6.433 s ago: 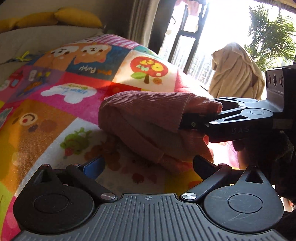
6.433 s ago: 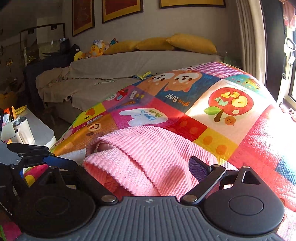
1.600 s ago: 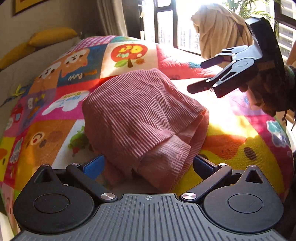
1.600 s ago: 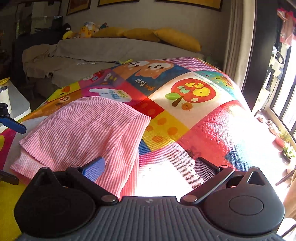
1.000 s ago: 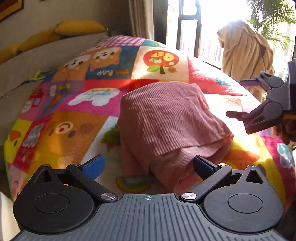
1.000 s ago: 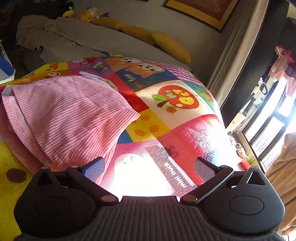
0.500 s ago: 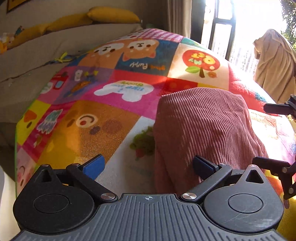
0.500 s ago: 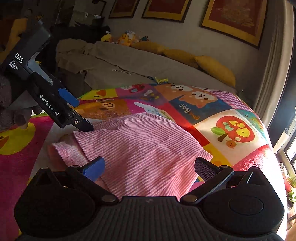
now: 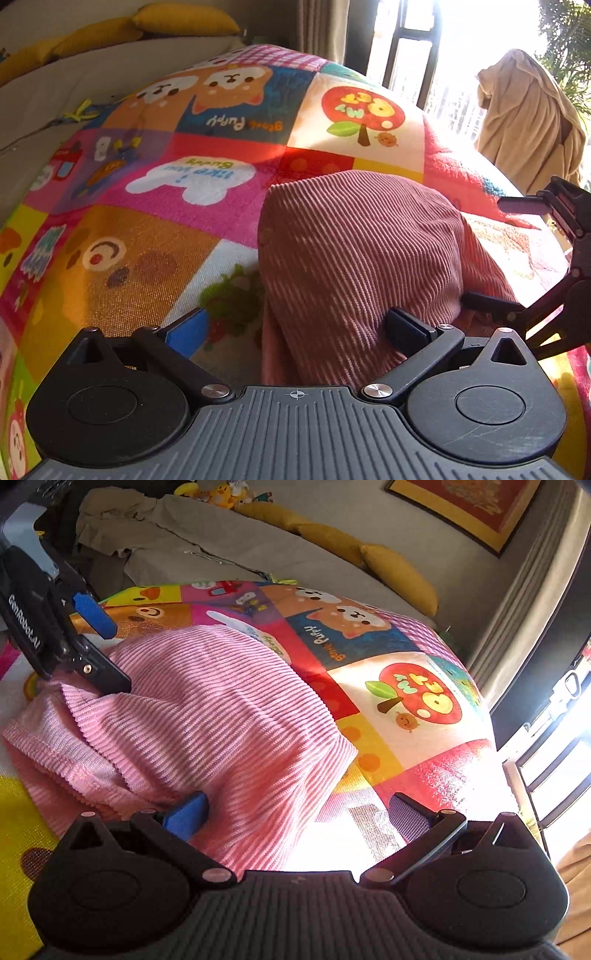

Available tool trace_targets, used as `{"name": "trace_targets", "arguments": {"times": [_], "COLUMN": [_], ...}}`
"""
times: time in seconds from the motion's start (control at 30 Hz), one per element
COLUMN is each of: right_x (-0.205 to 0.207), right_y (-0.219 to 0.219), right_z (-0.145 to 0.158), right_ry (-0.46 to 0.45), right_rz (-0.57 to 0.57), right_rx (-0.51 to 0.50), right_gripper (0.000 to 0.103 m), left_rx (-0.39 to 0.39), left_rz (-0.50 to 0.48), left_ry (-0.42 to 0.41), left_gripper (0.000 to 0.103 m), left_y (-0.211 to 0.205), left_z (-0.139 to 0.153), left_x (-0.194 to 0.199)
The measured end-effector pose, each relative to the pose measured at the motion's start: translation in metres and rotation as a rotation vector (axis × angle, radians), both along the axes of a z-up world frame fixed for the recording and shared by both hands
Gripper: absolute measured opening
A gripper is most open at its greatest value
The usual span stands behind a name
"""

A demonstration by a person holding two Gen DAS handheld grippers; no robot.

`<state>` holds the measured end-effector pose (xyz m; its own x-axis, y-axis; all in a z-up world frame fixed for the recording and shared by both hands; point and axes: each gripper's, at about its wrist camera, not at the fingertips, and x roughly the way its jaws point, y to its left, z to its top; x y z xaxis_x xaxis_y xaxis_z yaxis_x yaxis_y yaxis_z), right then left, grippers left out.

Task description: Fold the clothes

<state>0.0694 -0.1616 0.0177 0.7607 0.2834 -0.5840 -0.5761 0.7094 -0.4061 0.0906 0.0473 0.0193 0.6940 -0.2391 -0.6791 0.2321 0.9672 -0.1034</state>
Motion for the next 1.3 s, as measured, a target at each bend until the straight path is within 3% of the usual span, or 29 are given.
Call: {"name": "trace_targets", "arguments": {"times": [0.07,0.2,0.3,0.37,0.4,0.5,0.6,0.7,0.73,0.77,0.83,0.93,1.0,1.2,1.3], "right_x": [0.012,0.052,0.091,0.102,0.099,0.089,0.08,0.053,0.044,0.035,0.018,0.0,-0.009,0.016,0.04], "right_y": [-0.011,-0.011,0.0,0.007,0.005,0.004,0.003,0.0,-0.002,-0.007,-0.015,-0.006,0.007,0.026,0.035], "right_z": [0.023,0.037,0.001,-0.028,-0.032,-0.028,-0.023,-0.012,-0.007,-0.003,0.004,-0.009,-0.024,-0.022,-0.022], "right_ry": [0.079,0.089,0.099,0.124,0.097,0.058,0.018,-0.044,-0.027,0.036,0.165,0.311,0.271,0.076,-0.007], "right_rz": [0.018,-0.125,-0.286,-0.308,-0.304,-0.294,-0.284,-0.228,-0.192,-0.135,-0.02,0.114,0.147,0.117,0.11], "right_rx": [0.147,0.298,0.198,0.125,0.146,0.122,0.099,0.088,0.111,0.162,0.26,0.244,0.142,0.034,-0.021], "right_gripper": [0.103,0.103,0.103,0.103,0.103,0.103,0.103,0.103,0.103,0.103,0.103,0.103,0.103,0.103,0.103], "left_rx": [-0.001,-0.042,-0.18,-0.288,-0.346,-0.364,-0.361,-0.431,-0.465,-0.534,-0.568,-0.521,-0.531,-0.612,-0.58], "left_rz": [0.004,0.012,0.005,-0.006,-0.012,0.003,0.014,-0.01,-0.04,-0.072,-0.091,-0.096,-0.09,-0.037,0.013], "left_ry": [0.009,0.027,0.066,0.083,0.078,0.064,0.135,0.159,0.172,0.187,0.208,0.217,0.228,0.234,0.193], "left_gripper": [0.103,0.103,0.103,0.103,0.103,0.103,0.103,0.103,0.103,0.103,0.103,0.103,0.103,0.103,0.103], "left_y": [0.001,0.009,0.024,0.034,0.04,0.044,0.038,0.033,0.032,0.032,0.029,0.02,0.017,0.029,0.036], "left_z": [-0.002,-0.006,-0.006,-0.003,0.001,0.007,-0.005,-0.013,-0.014,-0.015,-0.017,-0.021,-0.02,-0.022,-0.019], "left_x": [0.0,-0.001,-0.001,-0.002,-0.003,0.005,0.029,0.037,0.038,0.038,0.038,0.037,0.039,0.052,0.064]}}
